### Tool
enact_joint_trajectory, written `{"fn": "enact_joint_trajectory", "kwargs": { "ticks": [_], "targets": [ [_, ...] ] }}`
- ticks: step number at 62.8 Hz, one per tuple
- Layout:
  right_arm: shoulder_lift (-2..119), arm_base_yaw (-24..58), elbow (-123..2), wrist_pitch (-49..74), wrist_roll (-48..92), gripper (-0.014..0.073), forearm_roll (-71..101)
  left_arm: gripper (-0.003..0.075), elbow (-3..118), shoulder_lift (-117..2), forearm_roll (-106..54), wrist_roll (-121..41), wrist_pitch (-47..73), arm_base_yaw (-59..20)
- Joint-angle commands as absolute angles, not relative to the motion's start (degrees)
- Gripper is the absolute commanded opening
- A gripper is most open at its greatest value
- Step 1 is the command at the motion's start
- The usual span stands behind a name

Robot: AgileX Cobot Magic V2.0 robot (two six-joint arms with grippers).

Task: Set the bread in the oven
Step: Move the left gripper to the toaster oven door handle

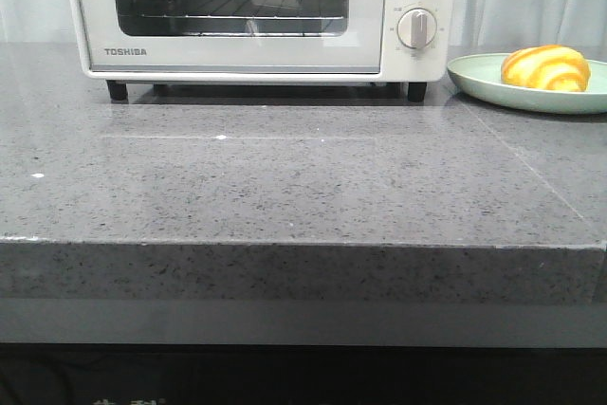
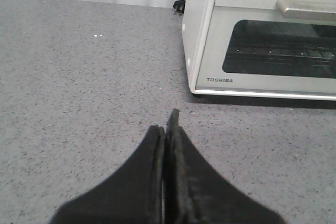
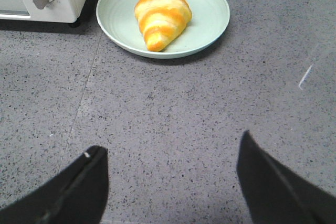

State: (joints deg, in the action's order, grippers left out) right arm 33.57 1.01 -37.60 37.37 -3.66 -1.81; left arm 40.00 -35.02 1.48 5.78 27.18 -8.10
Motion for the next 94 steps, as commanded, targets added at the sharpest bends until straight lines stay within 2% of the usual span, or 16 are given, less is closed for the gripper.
{"fn": "enact_joint_trajectory", "kwargs": {
  "ticks": [1, 23, 45, 67, 79, 94],
  "targets": [
    [34.0, 0.6, -39.7, 33.5, -3.0, 0.0573, -2.4, -0.0018, 42.3, -37.4, -0.9, 3.7, 19.1, -11.1],
    [34.0, 0.6, -39.7, 33.4, -3.0, 0.0573, -2.4, -0.0018, 50.3, -54.4, -0.9, 3.6, 2.7, -26.5],
    [34.0, 0.6, -39.7, 33.3, -3.0, 0.0573, -2.4, -0.0018, 62.5, -75.3, -0.9, 3.6, -10.3, -30.3],
    [34.0, 0.6, -39.7, 33.2, -3.0, 0.0573, -2.4, -0.0018, 74.4, -88.0, -0.9, 3.6, -11.0, -30.3],
    [34.0, 0.6, -39.7, 33.2, -3.0, 0.0573, -2.4, -0.0018, 75.4, -90.2, -0.9, 3.6, -10.9, -30.7],
    [34.0, 0.6, -39.7, 33.2, -3.0, 0.0573, -2.4, -0.0018, 75.4, -91.0, -0.9, 3.6, -4.9, -31.6]
  ]
}}
